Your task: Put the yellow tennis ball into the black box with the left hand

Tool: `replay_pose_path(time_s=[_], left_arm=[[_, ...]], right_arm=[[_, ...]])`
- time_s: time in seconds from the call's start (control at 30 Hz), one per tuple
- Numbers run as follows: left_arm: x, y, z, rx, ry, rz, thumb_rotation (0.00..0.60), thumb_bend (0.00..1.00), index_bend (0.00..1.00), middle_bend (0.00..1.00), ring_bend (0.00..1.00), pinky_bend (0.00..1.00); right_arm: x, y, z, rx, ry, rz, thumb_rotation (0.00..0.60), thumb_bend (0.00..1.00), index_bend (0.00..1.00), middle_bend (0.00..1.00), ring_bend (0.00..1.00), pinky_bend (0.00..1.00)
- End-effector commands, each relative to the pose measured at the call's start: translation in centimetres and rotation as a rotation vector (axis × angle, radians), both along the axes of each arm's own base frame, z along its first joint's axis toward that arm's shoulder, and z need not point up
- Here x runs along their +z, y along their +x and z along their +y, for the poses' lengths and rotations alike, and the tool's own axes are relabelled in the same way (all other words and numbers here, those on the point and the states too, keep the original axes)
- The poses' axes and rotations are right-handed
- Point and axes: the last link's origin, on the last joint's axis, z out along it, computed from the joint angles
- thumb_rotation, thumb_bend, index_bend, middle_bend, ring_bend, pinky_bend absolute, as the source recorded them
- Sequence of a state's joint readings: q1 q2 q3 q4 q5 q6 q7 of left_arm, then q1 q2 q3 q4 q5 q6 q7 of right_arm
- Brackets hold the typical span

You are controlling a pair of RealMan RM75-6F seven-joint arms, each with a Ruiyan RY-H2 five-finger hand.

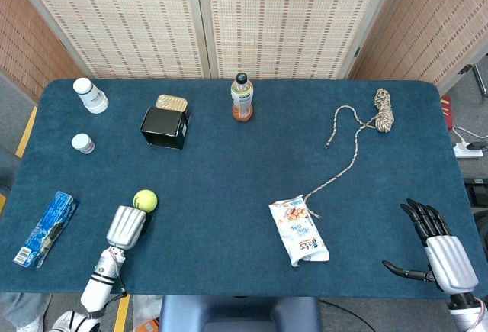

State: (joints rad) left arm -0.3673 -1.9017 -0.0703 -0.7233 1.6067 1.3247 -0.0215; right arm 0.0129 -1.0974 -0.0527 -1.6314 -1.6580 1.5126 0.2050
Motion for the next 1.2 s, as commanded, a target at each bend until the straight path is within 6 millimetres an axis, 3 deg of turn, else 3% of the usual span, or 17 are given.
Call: replay_pose_path(time_s=[0.03, 0.4, 0.8, 1.1, 1.17, 1.2], left_arm=[[0.2, 0.6, 1.6, 0.015, 0.005, -0.029, 0.600, 0.68, 1.00, 1.00, 1.00, 1.00], [-2.5, 2.8, 3.4, 0.045, -0.053, -0.043, 0.600, 0.69, 1.00, 1.00, 1.00, 1.00], [-2.2, 4.8, 9.2, 0.083, -0.023, -0.035, 0.600, 0.69, 1.00, 1.00, 1.00, 1.00], [-2.3, 5.6, 11.8, 0.116, -0.021, -0.068, 0.600, 0.67, 1.00, 1.00, 1.00, 1.00], [-2.5, 5.5, 12.1, 0.121, -0.047, -0.071, 0.581, 0.61, 0.99, 0.99, 0.94, 0.95], [-2.6, 5.5, 12.2, 0.119, -0.067, -0.074, 0.529, 0.54, 0.93, 0.92, 0.82, 0.86]], right_arm=[[-0.1, 0.1, -0.3, -0.006, 0.000, 0.005, 0.535, 0.00, 0.00, 0.00, 0.00, 0.00], [-0.5, -0.1, -1.2, -0.039, 0.008, 0.021, 0.537, 0.00, 0.00, 0.00, 0.00, 0.00], [-0.8, -0.2, -1.6, -0.056, 0.016, 0.027, 0.535, 0.00, 0.00, 0.00, 0.00, 0.00], [-1.2, 0.0, -1.8, -0.054, 0.040, 0.034, 0.535, 0.00, 0.00, 0.00, 0.00, 0.00], [-1.2, 0.0, -1.9, -0.055, 0.041, 0.035, 0.535, 0.00, 0.00, 0.00, 0.00, 0.00], [-1.2, 0.0, -1.9, -0.057, 0.041, 0.035, 0.536, 0.00, 0.00, 0.00, 0.00, 0.00]])
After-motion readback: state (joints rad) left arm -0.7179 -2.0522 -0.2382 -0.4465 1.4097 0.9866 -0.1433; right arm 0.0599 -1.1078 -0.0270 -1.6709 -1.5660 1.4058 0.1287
